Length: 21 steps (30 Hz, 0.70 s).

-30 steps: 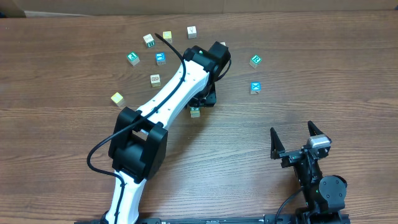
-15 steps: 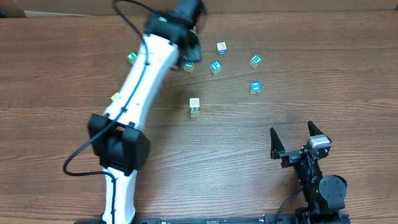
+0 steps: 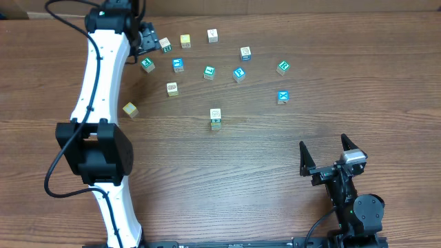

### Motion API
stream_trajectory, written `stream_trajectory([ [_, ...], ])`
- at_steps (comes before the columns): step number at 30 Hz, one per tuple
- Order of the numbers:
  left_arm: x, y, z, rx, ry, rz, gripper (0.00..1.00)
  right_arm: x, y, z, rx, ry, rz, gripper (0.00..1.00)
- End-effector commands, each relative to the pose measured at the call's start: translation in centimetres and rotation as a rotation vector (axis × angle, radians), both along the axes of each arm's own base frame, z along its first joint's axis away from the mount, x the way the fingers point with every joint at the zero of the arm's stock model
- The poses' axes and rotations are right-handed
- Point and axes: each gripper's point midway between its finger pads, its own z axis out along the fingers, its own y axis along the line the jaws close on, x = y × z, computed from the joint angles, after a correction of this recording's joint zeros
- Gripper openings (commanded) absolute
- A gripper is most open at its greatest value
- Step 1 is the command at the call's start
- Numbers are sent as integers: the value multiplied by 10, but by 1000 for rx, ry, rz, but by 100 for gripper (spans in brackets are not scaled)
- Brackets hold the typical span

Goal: Form a tower
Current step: 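Move the left gripper to the green-lettered block at upper left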

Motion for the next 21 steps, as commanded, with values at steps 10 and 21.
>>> stream_trajectory([
  [10, 15, 1, -79, 143, 13, -346, 67, 0, 1, -2, -1, -3, 1, 100],
  [21, 25, -5, -115, 143, -85, -382, 72, 0, 1, -2, -1, -2, 1, 100],
])
